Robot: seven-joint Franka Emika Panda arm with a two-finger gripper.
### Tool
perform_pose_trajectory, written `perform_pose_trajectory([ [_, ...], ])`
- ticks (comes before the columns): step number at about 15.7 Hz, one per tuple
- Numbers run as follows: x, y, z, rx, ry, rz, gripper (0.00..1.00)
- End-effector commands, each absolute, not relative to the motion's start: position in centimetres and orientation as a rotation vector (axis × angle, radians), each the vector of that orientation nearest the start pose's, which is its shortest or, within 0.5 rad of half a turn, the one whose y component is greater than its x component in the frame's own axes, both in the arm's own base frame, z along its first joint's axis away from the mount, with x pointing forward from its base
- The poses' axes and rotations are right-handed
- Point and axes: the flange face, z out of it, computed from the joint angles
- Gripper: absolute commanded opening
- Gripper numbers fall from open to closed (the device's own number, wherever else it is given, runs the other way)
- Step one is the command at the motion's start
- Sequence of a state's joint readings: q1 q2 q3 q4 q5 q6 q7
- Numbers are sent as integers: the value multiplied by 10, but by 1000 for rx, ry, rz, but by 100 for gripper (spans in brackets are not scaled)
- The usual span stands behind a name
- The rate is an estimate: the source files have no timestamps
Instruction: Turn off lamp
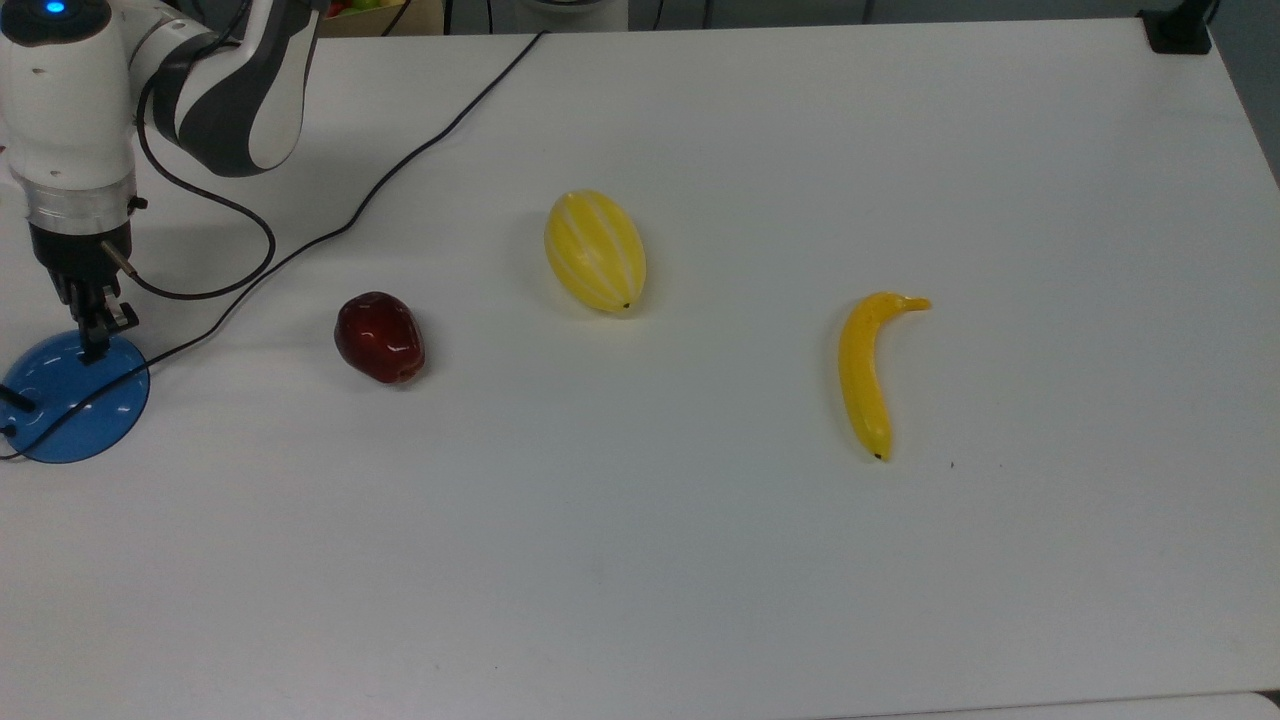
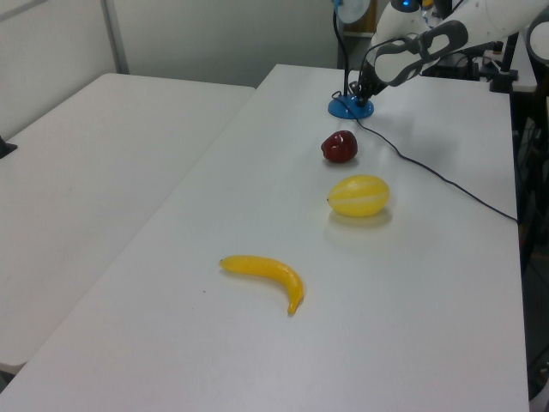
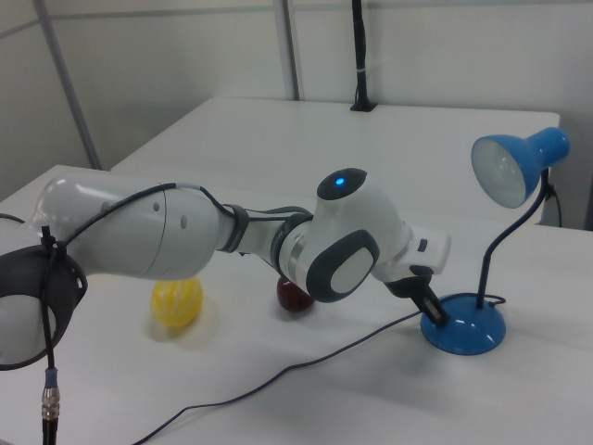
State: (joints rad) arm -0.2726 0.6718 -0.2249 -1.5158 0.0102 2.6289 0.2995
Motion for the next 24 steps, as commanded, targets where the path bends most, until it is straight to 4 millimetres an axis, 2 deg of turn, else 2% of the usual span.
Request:
perform_pose_trajectory([
  [1,678,-325,321,-3049,1104,-747,0],
  [8,678,-323,322,-3072,1087,-732,0],
  [11,676,-314,321,-3105,1068,-609,0],
  [13,675,-311,326,-3112,1059,-559,0],
  [15,672,-305,343,-3108,1060,-512,0],
  [18,670,-273,376,-3106,1027,-368,0],
  [22,667,-213,424,-3116,878,-233,0],
  [24,659,-179,450,-3117,802,-175,0],
])
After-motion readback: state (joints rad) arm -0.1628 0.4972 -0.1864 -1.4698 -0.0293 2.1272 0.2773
